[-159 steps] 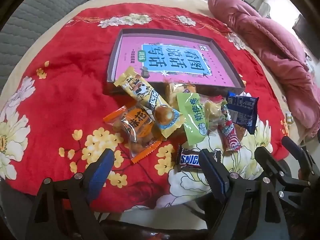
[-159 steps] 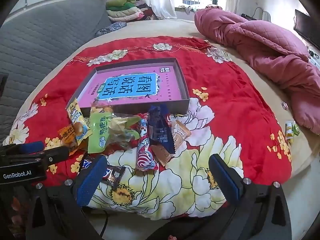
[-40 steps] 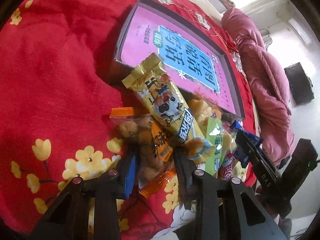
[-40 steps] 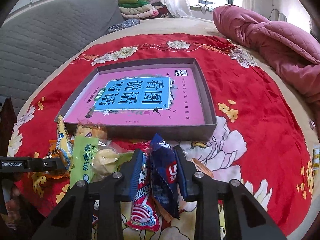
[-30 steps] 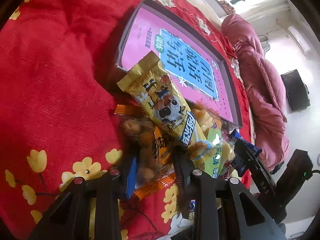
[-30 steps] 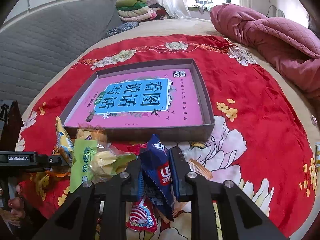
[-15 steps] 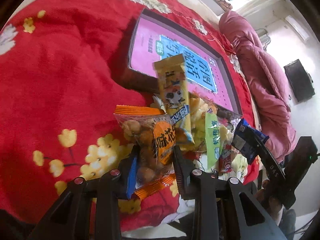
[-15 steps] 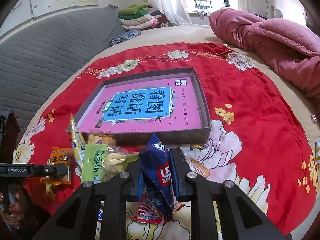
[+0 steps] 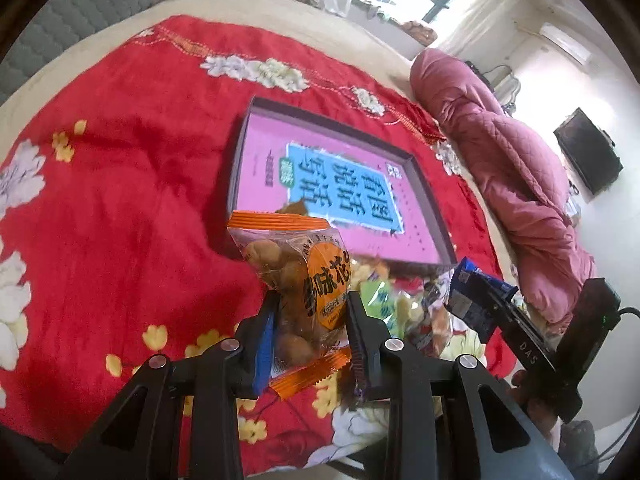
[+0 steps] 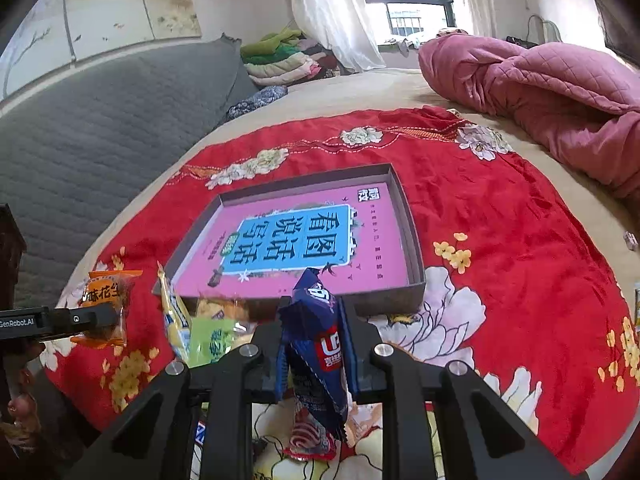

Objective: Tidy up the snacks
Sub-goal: 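Carry blue packet over box with right tool while left tool carries peanut bag, then drop blue packet in box with right tool while left tool drops peanut bag, then move both open tools back over the snack pile beside the box, then grasp the beige packet with the right tool while the left grasps the yellow bar, then carry beige packet over box with right tool while left tool carries yellow bar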

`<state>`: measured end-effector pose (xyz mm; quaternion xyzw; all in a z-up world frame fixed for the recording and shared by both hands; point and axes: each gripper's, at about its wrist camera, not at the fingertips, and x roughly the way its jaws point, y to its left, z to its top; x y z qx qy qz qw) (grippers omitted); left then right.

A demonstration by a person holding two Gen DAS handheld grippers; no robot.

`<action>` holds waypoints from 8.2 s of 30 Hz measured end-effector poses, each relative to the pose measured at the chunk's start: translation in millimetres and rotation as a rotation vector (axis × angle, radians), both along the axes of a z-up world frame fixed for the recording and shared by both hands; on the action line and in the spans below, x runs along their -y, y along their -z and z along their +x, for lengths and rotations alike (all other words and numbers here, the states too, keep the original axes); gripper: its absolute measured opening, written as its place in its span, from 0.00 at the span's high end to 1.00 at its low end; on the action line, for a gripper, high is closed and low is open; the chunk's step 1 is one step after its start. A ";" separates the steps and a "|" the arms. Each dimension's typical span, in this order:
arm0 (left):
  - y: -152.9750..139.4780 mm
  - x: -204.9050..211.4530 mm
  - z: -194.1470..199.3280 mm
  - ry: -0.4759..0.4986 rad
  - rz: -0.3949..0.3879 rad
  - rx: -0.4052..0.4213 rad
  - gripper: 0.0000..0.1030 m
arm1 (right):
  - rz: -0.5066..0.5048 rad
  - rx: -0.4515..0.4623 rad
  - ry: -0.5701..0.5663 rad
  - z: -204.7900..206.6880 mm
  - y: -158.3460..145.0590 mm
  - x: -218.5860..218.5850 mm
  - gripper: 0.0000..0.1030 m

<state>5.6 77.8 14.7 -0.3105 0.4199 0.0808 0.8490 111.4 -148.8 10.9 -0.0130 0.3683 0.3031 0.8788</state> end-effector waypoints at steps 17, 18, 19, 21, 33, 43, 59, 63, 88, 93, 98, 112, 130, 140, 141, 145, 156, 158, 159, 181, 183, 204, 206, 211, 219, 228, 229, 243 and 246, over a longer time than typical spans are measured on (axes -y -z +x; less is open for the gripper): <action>-10.1 2.7 51.6 -0.006 0.046 0.047 0.68 | 0.039 0.045 0.031 24.3 -4.0 -8.7 0.78; -10.6 2.2 54.9 -0.007 0.049 0.050 0.68 | 0.039 0.047 0.032 26.4 -3.9 -9.6 0.78; -10.6 2.1 58.0 -0.010 0.055 0.051 0.68 | 0.040 0.051 0.032 29.0 -3.5 -11.3 0.78; -8.5 0.2 65.2 -0.014 0.048 0.047 0.68 | 0.046 0.055 0.035 34.9 -2.4 -15.0 0.78; 9.1 -6.4 94.3 -0.030 0.085 -0.002 0.68 | 0.013 0.034 0.006 64.2 18.3 -42.2 0.78; 23.5 -12.5 103.0 -0.037 0.099 -0.044 0.68 | 0.026 -0.027 0.005 80.2 34.6 -45.4 0.78; 30.5 -19.5 107.7 -0.050 0.107 -0.086 0.67 | -0.009 -0.007 0.123 89.7 35.2 -22.8 0.77; 30.7 -19.2 108.9 -0.049 0.110 -0.094 0.67 | -0.005 -0.012 0.130 89.6 34.4 -20.9 0.66; 21.9 -21.3 107.1 -0.052 0.111 -0.089 0.46 | -0.009 -0.016 0.134 83.5 32.4 -15.5 0.61; 17.9 -21.5 105.0 -0.053 0.118 -0.083 0.45 | -0.003 -0.015 0.132 82.4 31.2 -15.3 0.54; 12.7 -22.5 101.8 -0.063 0.126 -0.067 0.41 | -0.001 -0.012 0.127 79.9 29.4 -15.0 0.52; -2.2 -19.7 92.5 -0.068 0.143 -0.036 0.41 | 0.012 0.003 0.119 72.2 21.5 -11.4 0.44; -17.2 -18.9 74.4 -0.067 0.129 -0.009 0.41 | 0.010 0.026 0.125 53.0 4.6 -3.1 0.37; -21.9 -19.0 61.5 -0.070 0.134 -0.014 0.41 | 0.022 0.017 0.151 39.9 -3.0 6.4 0.35; -22.6 -18.5 59.9 -0.071 0.136 -0.013 0.41 | 0.021 0.018 0.151 38.1 -3.7 6.4 0.35; -25.2 -18.5 54.3 -0.078 0.146 -0.014 0.41 | 0.015 0.018 0.150 32.5 -5.6 5.3 0.35; -23.3 -16.1 44.8 -0.076 0.137 -0.041 0.41 | 0.025 -0.016 0.207 21.1 -7.8 24.5 0.31; -21.7 -15.3 42.8 -0.074 0.133 -0.049 0.41 | 0.017 -0.018 0.213 18.5 -7.9 27.3 0.30; -20.8 -15.2 41.8 -0.075 0.131 -0.052 0.41 | 0.010 -0.021 0.217 16.8 -7.4 28.3 0.29; 25.9 0.8 28.9 -0.046 0.080 -0.181 0.41 | -0.151 -0.149 0.244 5.8 24.0 27.6 0.28; 29.8 0.8 28.8 -0.052 0.071 -0.187 0.41 | -0.163 -0.166 0.248 6.8 27.9 27.9 0.28; 63.0 8.1 48.9 -0.053 -0.075 -0.175 0.41 | -0.214 -0.287 0.244 16.4 59.3 23.7 0.28; 65.1 7.3 50.4 -0.058 -0.080 -0.176 0.41 | -0.217 -0.286 0.240 16.9 60.3 22.4 0.28; 68.2 1.8 51.3 -0.077 -0.079 -0.175 0.41 | -0.227 -0.284 0.207 18.4 64.4 14.6 0.46; 74.8 -0.7 53.8 -0.086 -0.092 -0.172 0.41 | -0.180 -0.295 0.179 21.1 66.0 14.4 0.73; 75.6 1.6 55.8 -0.059 -0.085 -0.163 0.74 | -0.150 -0.292 0.188 22.3 63.0 19.2 0.76; 74.3 2.1 55.6 -0.058 -0.079 -0.159 0.76 | -0.146 -0.291 0.189 22.4 62.4 19.8 0.78; 45.4 2.9 43.5 -0.038 -0.001 -0.098 0.84 | -0.081 -0.175 0.163 13.5 36.2 20.8 0.79; 36.1 2.2 41.3 -0.038 0.016 -0.079 0.84 | -0.067 -0.140 0.147 10.9 29.6 18.6 0.79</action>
